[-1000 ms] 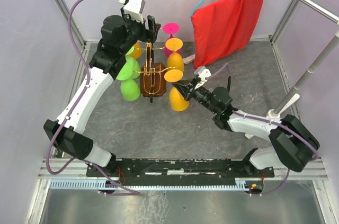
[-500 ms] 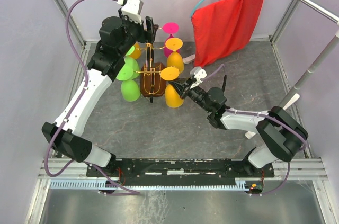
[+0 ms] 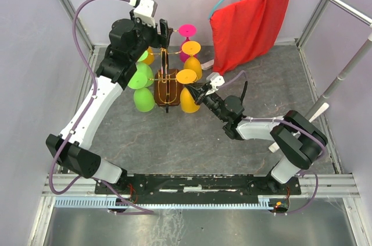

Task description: Place the wine glass upside down on the wine glass rack

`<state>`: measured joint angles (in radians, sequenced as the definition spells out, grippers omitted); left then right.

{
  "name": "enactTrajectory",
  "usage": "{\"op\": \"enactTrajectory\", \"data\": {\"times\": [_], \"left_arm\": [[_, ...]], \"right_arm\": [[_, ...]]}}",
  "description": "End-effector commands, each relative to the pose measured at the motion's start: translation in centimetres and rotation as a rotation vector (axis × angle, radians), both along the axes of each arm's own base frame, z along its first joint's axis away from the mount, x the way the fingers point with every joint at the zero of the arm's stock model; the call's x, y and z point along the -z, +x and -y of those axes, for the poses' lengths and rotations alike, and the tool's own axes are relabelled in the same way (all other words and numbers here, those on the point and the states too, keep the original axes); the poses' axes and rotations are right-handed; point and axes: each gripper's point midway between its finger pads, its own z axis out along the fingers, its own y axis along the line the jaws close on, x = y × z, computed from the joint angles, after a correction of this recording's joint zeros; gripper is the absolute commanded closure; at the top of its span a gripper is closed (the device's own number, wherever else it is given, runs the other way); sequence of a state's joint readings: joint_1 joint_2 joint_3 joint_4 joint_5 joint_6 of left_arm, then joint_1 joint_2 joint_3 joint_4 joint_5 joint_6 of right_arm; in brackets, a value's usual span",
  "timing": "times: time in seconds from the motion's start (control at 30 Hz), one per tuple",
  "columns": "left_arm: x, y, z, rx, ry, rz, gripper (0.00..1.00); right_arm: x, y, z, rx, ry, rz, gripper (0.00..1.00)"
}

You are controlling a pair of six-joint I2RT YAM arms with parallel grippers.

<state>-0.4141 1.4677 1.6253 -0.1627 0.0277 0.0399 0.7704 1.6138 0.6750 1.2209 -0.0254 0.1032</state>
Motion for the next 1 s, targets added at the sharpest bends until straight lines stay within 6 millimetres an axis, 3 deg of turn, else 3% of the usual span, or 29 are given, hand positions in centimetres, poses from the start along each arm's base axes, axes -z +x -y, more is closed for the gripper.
{"op": "enactTrajectory", "data": {"times": [0.0, 0.27, 0.73, 0.97], "left_arm": [[-1.7, -0.7, -0.8, -0.011, 0.014, 0.063, 0.22], [-1.6, -0.5, -1.0, -0.018, 0.010, 0.068, 0.22], [-1.2, 0.4, -1.4, -0.032, -0.007, 0.059, 0.20], [-1.2, 0.2, -1.7, -0.040, -0.020, 0.064, 0.21]], "right_arm": [[-2.0, 1.6, 1.2, 0.105, 0.059, 0.071, 0.99], [-1.5, 2.3, 2.0, 0.165, 0.051, 0.069, 0.99], [-0.3, 1.1, 3.5, 0.180, -0.024, 0.053, 0.99], [-0.2, 0.3, 2.4, 0.105, -0.057, 0.054, 0.99]]}}
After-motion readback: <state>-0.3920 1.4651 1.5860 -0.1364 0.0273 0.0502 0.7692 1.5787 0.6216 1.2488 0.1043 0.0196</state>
